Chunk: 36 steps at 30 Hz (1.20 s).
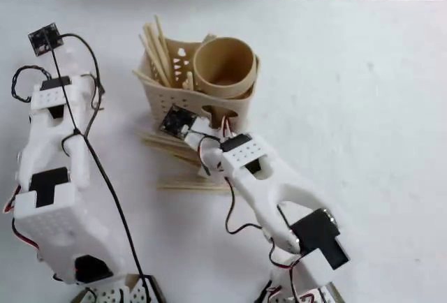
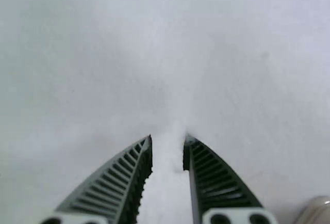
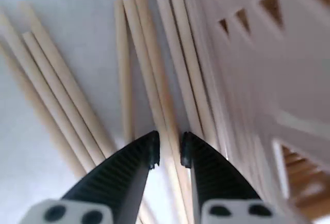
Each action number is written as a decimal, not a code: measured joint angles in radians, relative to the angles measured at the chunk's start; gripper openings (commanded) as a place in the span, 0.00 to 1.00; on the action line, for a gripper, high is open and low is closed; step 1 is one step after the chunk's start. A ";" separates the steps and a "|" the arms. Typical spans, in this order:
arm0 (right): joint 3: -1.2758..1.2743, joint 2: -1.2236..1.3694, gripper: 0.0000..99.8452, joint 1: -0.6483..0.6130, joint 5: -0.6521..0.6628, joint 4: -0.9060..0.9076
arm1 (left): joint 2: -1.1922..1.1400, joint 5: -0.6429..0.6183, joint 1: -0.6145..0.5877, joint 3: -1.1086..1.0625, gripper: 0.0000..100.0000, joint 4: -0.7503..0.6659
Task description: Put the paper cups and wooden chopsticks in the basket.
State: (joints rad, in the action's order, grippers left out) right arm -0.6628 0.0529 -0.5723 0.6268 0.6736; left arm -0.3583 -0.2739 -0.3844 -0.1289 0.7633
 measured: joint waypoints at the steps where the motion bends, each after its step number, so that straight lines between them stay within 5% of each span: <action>1: 0.003 0.003 0.08 -0.002 0.006 0.005 | 0.000 0.000 0.000 0.000 0.12 0.000; 7: 0.018 0.006 0.01 -0.025 0.057 0.092 | 0.000 0.000 0.000 0.000 0.12 0.000; 28: 0.015 -0.236 0.02 -0.066 0.075 0.259 | 0.000 0.000 0.000 0.000 0.12 0.000; 36: -0.097 -0.250 0.13 -0.181 0.077 0.252 | 0.000 0.000 0.000 0.000 0.12 -0.002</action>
State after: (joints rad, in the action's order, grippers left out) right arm -0.7595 -0.1972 -0.7534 0.7035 0.9252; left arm -0.3583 -0.2739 -0.3844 -0.1289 0.7618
